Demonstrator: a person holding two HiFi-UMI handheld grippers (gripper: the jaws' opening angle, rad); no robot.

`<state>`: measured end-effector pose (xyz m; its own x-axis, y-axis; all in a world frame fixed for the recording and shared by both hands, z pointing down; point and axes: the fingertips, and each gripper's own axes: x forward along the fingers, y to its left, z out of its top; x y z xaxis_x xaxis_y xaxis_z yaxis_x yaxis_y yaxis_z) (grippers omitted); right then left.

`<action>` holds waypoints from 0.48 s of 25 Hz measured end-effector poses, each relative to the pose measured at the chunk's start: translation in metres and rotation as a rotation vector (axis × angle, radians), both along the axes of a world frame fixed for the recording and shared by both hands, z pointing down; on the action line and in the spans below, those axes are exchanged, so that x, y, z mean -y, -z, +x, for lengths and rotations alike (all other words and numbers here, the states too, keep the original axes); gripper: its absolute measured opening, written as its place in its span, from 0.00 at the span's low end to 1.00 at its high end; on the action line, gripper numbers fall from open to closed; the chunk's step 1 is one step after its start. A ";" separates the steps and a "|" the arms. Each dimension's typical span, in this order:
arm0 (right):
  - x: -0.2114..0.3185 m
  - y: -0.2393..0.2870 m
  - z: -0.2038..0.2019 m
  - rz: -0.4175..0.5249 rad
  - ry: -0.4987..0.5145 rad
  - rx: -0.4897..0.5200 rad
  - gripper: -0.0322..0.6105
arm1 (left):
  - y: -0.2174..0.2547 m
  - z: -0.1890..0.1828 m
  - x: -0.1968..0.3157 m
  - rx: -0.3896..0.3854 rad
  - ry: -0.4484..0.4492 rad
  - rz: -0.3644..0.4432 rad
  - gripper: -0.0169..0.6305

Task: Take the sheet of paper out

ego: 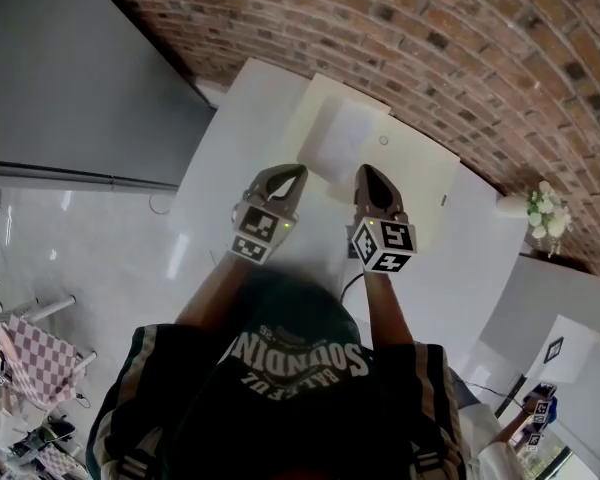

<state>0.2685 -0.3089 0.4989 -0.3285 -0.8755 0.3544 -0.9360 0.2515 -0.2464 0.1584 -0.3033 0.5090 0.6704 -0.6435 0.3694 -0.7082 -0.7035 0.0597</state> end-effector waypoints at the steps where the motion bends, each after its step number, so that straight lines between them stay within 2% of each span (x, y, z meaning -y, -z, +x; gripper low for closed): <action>1: 0.001 -0.002 0.002 -0.004 -0.001 0.000 0.05 | -0.001 0.002 0.002 -0.001 -0.001 -0.002 0.04; 12: 0.014 -0.024 0.017 -0.058 -0.019 -0.008 0.05 | -0.015 0.011 0.019 -0.001 -0.011 -0.035 0.04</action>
<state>0.2858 -0.3224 0.5226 -0.3094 -0.8593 0.4072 -0.9423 0.2196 -0.2527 0.1698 -0.3220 0.5239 0.6773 -0.6232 0.3910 -0.7007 -0.7084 0.0846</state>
